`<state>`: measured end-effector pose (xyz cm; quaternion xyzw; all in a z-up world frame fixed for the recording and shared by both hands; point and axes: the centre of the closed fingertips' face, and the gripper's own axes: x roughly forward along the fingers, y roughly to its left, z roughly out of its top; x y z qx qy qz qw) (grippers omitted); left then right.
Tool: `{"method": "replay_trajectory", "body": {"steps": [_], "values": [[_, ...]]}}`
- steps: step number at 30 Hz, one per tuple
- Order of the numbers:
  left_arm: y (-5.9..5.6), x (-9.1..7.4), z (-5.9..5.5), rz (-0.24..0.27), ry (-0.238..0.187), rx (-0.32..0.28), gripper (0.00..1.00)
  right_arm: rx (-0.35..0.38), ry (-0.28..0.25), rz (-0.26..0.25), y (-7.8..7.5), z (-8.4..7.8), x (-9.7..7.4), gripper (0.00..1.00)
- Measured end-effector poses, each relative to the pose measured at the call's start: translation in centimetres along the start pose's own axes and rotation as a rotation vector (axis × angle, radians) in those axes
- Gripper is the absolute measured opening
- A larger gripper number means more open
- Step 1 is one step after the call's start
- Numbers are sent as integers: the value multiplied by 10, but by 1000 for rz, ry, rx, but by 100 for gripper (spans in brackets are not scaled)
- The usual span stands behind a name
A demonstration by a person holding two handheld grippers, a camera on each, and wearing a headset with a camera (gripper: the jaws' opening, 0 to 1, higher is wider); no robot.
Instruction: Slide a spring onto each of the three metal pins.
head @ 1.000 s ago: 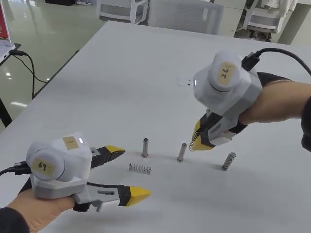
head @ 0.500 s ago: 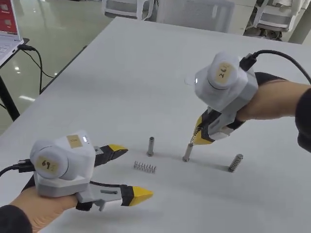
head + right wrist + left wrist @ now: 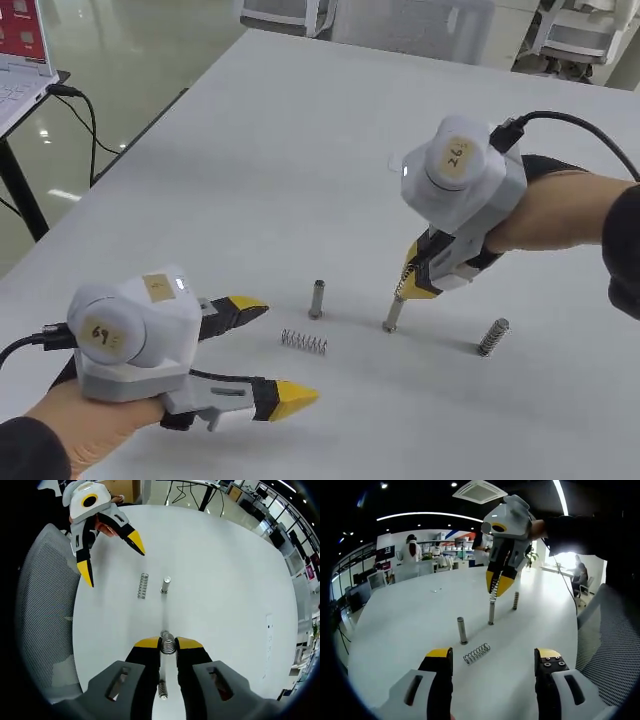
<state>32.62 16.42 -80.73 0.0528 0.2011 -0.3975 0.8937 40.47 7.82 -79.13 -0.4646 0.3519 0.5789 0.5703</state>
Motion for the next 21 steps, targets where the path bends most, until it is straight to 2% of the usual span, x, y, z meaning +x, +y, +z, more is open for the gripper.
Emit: {"method": "replay_trajectory", "body": {"steps": [21], "values": [[3, -3, -2, 6, 1, -10, 63, 24, 19, 34, -2, -7, 20, 13]]}}
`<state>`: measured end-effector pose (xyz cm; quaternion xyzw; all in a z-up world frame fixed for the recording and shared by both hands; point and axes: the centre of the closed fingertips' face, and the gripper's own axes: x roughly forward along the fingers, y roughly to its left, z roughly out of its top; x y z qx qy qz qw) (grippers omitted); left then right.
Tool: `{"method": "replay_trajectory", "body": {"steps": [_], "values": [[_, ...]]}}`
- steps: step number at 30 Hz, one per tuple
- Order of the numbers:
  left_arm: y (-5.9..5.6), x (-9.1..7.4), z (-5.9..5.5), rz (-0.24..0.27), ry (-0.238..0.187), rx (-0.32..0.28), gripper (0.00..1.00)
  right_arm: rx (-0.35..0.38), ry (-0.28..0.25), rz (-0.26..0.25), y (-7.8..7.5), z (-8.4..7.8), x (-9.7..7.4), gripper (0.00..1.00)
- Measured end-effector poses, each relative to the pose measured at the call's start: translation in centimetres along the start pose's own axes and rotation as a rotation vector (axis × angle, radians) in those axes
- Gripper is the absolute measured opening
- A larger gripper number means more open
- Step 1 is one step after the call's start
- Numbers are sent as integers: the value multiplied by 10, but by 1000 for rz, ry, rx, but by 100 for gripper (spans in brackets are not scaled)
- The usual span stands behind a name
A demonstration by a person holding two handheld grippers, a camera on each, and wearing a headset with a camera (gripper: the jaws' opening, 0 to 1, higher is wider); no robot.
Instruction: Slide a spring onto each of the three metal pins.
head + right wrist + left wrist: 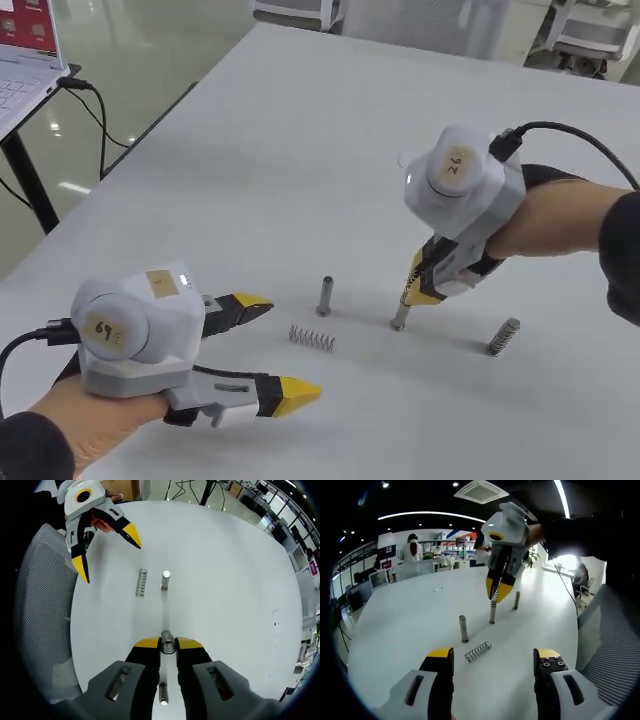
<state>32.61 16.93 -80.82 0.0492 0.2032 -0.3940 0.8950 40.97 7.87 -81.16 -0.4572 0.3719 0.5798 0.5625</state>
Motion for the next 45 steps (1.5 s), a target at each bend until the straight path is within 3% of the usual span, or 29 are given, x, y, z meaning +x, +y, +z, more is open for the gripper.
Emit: {"method": "replay_trajectory", "body": {"steps": [28, 45], "values": [[2, 1, -2, -2, 6, -12, 62, 35, 24, 23, 5, -11, 33, 13], [2, 0, -3, 1, 9, -14, 61, 62, 27, 25, 3, -14, 38, 14]]}}
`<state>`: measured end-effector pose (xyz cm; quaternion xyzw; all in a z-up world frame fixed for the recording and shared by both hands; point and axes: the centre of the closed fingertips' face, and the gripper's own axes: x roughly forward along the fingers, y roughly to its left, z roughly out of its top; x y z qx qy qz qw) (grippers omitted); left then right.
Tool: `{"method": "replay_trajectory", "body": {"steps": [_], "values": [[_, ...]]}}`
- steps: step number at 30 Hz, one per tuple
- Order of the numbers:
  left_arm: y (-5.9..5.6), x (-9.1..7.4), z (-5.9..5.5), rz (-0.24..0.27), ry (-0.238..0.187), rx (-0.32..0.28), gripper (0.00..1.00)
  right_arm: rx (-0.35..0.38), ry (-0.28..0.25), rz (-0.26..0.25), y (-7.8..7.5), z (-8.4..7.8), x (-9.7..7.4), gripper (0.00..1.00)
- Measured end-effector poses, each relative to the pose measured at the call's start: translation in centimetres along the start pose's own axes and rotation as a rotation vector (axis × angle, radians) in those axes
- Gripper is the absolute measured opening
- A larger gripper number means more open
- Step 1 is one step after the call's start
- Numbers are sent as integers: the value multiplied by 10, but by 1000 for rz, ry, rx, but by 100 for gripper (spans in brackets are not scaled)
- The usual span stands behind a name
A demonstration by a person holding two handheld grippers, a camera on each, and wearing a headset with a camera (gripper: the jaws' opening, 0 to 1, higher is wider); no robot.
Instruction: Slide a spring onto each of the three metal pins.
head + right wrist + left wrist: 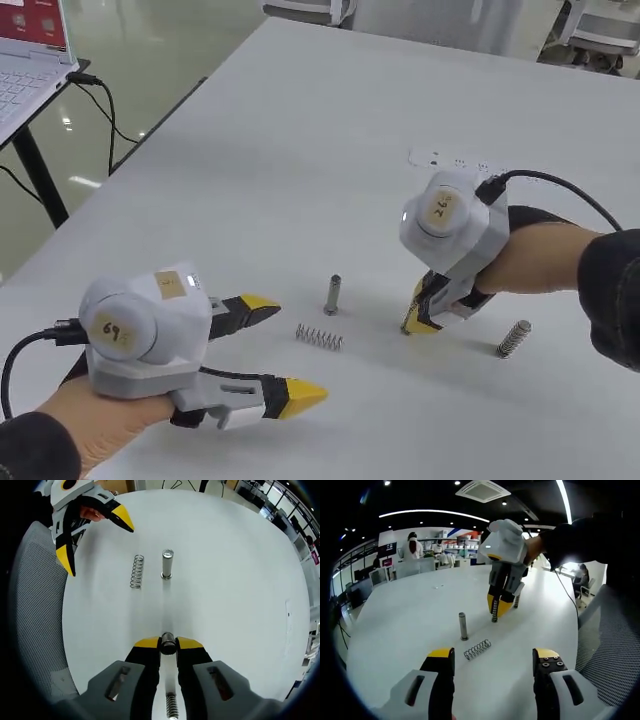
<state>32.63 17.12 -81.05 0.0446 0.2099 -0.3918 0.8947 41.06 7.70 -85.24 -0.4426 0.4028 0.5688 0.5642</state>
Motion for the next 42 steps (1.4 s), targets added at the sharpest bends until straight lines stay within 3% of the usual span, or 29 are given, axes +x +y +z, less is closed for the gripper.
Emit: {"method": "replay_trajectory", "body": {"steps": [11, 25, 42], "values": [[0, -1, 0, 4, 0, -1, 61, 15, -18, -13, -4, 1, -3, 19], [-1, 1, 2, -1, -5, 6, 62, 46, -17, -22, 1, -13, -10, 21], [-1, 1, 4, 0, -7, 13, 61, 67, -28, -10, 24, -17, -13, 21]]}}
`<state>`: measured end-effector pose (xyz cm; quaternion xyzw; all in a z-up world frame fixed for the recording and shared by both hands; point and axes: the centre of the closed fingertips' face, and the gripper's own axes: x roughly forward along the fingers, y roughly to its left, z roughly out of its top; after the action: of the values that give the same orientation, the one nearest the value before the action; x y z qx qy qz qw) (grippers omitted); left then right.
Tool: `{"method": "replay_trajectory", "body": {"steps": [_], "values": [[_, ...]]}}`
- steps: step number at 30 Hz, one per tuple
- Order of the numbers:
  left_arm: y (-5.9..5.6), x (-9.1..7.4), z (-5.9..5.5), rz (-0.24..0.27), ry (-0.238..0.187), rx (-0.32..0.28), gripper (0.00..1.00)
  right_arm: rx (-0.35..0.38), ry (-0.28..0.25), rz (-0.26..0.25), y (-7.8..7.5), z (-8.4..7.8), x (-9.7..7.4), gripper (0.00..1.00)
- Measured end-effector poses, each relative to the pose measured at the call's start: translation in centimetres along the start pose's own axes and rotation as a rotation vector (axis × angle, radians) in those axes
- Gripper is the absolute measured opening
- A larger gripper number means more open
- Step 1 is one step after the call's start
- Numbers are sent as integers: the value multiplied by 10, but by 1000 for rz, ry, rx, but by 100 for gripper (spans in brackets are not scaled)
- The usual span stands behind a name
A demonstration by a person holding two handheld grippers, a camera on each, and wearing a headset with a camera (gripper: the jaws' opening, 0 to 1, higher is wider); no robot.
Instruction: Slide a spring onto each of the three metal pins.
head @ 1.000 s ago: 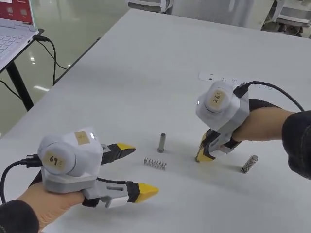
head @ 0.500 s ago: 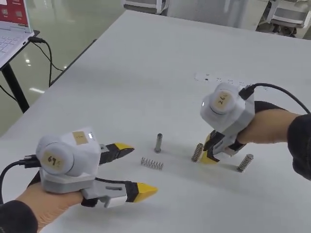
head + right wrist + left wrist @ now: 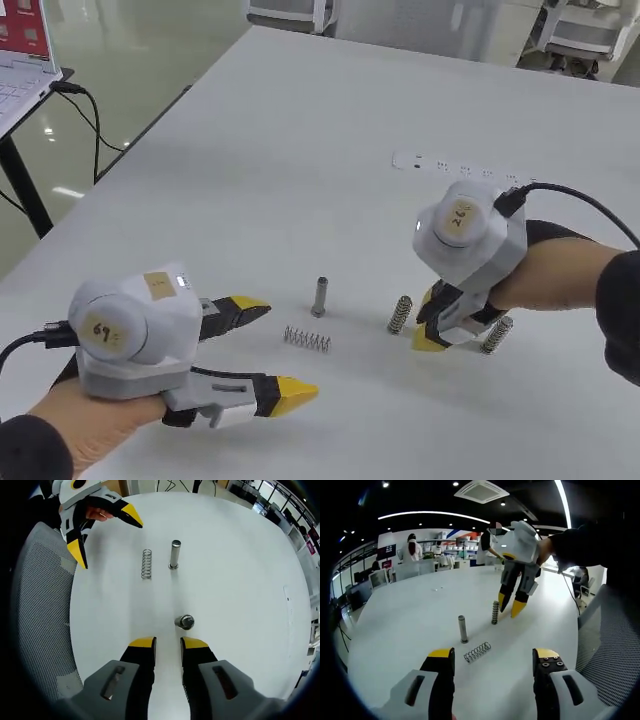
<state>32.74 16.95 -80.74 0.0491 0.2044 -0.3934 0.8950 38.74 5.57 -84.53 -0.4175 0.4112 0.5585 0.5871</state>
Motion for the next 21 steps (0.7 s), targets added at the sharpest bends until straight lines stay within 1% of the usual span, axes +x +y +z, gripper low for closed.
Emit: {"method": "replay_trajectory", "body": {"steps": [2, 9, 11, 14, 21], "values": [[0, 0, 0, 0, -1, 1, 61, -3, -5, 8, 6, 2, 0, 22], [-1, 0, 0, 1, 2, 5, 61, -13, -16, 25, 19, 9, 3, 22], [-1, -1, 1, 2, 1, 7, 61, -15, -22, 38, 24, 11, 4, 22], [-1, -1, 1, 1, 2, 11, 61, -34, -18, 47, 32, 15, 7, 22], [-2, -2, 1, 2, 2, 13, 60, -43, -28, 54, 39, 26, 7, 22]]}}
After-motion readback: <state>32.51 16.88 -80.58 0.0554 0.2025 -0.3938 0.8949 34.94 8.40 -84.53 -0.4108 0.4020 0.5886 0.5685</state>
